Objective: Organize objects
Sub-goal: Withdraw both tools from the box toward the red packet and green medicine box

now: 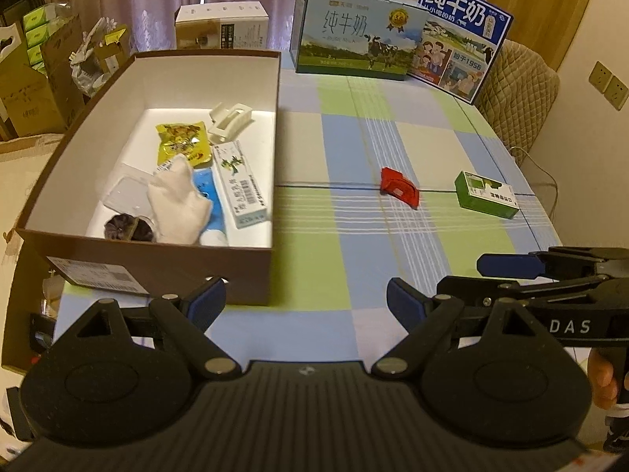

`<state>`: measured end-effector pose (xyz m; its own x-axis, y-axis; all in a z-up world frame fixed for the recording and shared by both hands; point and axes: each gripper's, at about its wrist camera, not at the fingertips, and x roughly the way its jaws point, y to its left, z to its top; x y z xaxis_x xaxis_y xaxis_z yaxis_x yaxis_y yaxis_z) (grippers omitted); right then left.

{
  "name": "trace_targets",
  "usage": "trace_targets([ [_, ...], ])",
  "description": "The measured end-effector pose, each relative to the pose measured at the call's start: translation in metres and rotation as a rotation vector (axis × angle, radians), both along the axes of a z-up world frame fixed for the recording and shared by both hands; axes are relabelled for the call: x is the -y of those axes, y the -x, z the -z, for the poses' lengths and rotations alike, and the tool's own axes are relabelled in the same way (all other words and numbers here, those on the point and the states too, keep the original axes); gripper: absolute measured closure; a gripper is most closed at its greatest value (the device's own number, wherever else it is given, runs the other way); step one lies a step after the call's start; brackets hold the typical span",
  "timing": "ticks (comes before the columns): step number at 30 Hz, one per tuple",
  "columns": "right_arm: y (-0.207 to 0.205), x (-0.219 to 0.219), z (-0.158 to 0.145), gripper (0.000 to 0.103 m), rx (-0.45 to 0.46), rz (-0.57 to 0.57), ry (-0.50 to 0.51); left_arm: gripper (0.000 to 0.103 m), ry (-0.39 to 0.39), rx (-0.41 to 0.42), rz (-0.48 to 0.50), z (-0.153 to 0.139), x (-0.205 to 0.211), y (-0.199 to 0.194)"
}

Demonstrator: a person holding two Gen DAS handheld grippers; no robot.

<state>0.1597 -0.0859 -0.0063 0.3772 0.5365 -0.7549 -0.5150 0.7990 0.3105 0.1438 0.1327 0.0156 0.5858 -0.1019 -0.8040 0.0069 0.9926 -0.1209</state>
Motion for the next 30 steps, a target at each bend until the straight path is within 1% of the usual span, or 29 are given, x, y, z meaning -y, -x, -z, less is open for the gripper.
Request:
trace_targets([
  [6, -0.008, 0.032, 0.006, 0.044, -0.021, 0.025, 0.013, 0.016, 0.015, -0.029, -0.003, 0.011, 0.027, -0.005],
  [15, -0.019, 0.076, 0.016, 0.044, -0.039, 0.078, 0.035, 0.016, 0.036, -0.062, 0.025, 0.03, 0.069, -0.018],
  [24, -0.038, 0.112, 0.028, 0.044, -0.046, 0.159, 0.044, 0.016, 0.049, -0.063, 0.056, 0.043, 0.103, -0.037],
  [30, -0.051, 0.132, 0.039, 0.044, -0.063, 0.207, 0.047, 0.016, 0.033, -0.059, 0.068, 0.052, 0.121, -0.056],
])
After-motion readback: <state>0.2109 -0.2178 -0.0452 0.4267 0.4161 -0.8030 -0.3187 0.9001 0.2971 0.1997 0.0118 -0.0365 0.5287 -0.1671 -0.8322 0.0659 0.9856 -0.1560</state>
